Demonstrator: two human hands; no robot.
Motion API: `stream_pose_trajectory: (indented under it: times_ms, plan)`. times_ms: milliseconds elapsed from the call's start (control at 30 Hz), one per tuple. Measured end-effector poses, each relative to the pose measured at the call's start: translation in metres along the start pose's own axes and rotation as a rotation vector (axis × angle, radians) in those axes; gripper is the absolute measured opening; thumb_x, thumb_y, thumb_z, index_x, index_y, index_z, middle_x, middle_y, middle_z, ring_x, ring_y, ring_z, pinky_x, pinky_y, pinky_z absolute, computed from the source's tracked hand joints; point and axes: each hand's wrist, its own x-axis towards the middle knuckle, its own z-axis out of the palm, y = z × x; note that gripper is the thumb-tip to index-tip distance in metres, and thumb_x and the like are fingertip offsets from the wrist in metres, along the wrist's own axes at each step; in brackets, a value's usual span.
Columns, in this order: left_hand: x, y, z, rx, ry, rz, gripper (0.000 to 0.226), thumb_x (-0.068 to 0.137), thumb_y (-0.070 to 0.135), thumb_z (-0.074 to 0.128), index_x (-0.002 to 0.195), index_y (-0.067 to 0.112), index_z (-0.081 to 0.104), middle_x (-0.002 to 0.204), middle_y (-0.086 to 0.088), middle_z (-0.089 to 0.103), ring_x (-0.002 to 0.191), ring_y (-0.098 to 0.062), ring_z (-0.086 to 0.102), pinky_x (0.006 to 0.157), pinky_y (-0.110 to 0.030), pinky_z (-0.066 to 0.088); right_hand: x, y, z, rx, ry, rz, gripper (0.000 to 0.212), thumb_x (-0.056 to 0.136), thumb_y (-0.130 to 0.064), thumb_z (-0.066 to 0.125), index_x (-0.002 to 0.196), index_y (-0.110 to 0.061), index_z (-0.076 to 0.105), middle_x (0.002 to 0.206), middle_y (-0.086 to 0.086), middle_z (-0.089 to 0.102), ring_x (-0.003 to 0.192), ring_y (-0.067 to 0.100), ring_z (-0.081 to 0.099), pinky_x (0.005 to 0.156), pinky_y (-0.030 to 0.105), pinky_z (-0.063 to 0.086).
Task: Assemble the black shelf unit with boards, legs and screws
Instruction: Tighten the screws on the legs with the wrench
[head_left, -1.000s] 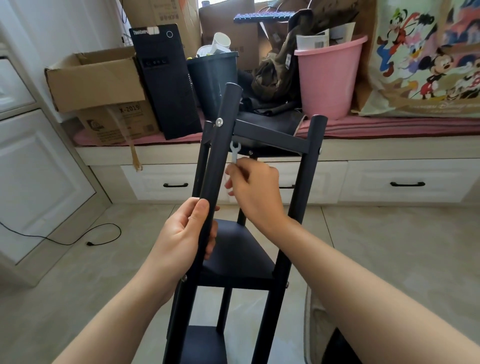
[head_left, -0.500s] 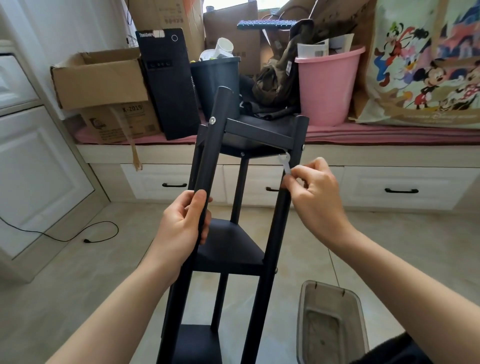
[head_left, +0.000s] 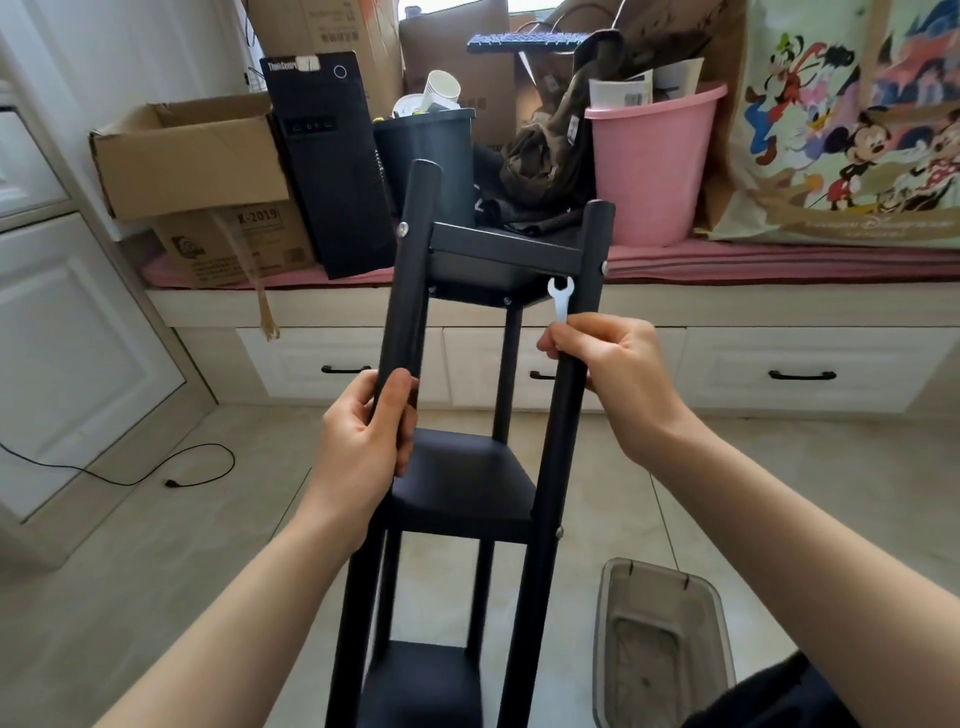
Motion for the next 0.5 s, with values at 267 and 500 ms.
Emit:
stream_pose_trajectory:
  times_ms: [267, 500]
  plan:
    - [0.008, -0.012, 0.015, -0.1, 0.051, -0.064, 0.034, 0.102, 0.051, 0.049, 0.077, 0.033, 0.065, 0.059, 0.005, 0.049, 0.046, -0.013, 0.041, 0.041, -0.023, 0.036, -0.001, -0.01, 0.002, 0.071, -0.004, -0.157, 0.023, 0.094, -0.011, 0.063, 0.076, -0.018, 0.075, 0.106, 0.016, 0.061, 0.092, 0.021, 0.065, 0.076, 0.029, 0.059]
    - [0.02, -0.018, 0.028, -0.097, 0.047, -0.084, 0.038, 0.103, 0.051, 0.044, 0.087, 0.021, 0.06, 0.057, 0.007, 0.048, 0.046, -0.012, 0.042, 0.043, -0.022, 0.038, -0.003, -0.012, -0.005, 0.064, 0.018, -0.232, 0.021, 0.095, -0.008, 0.062, 0.08, -0.016, 0.075, 0.105, 0.018, 0.059, 0.095, 0.028, 0.064, 0.076, 0.029, 0.059]
